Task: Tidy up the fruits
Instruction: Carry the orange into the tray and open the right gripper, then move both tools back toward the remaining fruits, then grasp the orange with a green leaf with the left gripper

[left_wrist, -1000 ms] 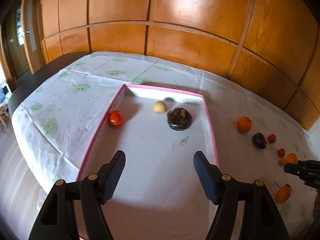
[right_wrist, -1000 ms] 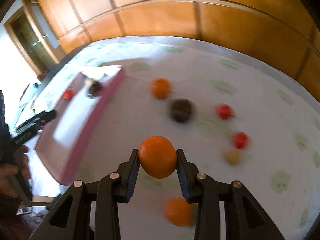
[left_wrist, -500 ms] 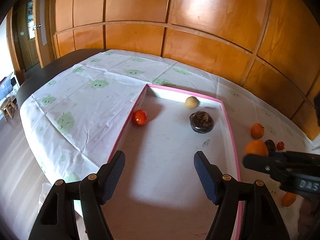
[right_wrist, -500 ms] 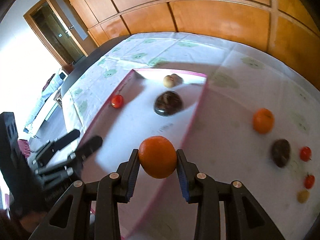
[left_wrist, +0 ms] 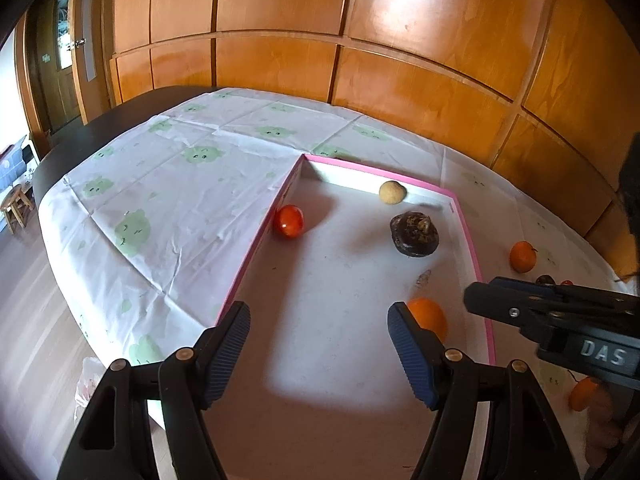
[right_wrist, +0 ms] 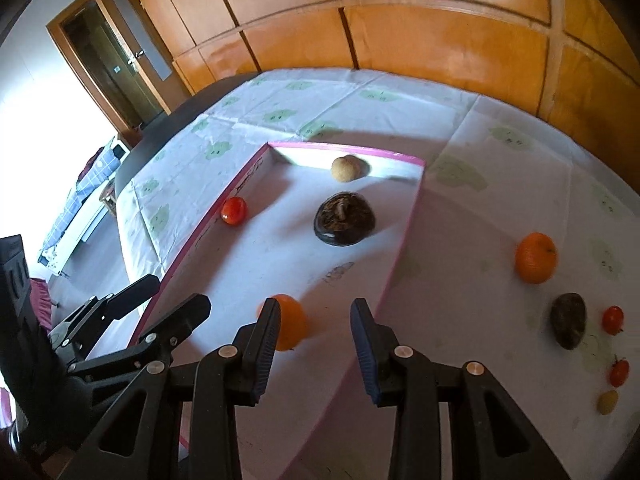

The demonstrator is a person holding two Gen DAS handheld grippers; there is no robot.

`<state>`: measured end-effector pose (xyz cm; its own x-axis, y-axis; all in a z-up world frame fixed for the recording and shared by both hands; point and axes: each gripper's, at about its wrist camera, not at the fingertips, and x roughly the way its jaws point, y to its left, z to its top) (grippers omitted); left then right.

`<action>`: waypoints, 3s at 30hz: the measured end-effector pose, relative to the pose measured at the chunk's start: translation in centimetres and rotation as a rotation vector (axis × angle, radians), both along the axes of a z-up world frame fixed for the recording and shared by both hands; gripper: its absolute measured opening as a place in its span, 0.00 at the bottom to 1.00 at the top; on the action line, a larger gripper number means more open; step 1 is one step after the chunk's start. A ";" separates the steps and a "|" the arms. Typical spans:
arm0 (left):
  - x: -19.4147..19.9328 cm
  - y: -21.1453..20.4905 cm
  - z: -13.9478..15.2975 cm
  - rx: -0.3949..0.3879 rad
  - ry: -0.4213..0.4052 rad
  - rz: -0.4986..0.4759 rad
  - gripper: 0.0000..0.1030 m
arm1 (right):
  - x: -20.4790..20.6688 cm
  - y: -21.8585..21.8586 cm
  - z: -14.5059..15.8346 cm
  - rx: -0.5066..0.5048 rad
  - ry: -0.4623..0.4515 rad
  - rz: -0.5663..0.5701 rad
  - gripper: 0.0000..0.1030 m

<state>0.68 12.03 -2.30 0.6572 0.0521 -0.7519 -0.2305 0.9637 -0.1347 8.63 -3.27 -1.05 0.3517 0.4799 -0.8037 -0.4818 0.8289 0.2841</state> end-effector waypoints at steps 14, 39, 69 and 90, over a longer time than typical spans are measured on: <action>0.0 -3.2 1.2 0.032 -0.024 -0.100 0.70 | -3.2 -5.8 1.1 -0.035 -0.050 -0.048 0.36; -0.1 -9.6 2.1 0.059 -0.017 -0.347 0.70 | -4.9 -25.6 2.9 -0.123 -0.100 -0.440 0.37; 1.7 -29.8 -3.7 -0.028 0.161 -0.942 0.39 | -3.8 -33.3 0.3 -0.004 0.020 -0.693 0.38; 0.8 -23.2 -4.8 0.123 -0.023 -0.724 0.40 | -1.9 -25.0 -3.4 -0.147 0.129 -0.403 0.36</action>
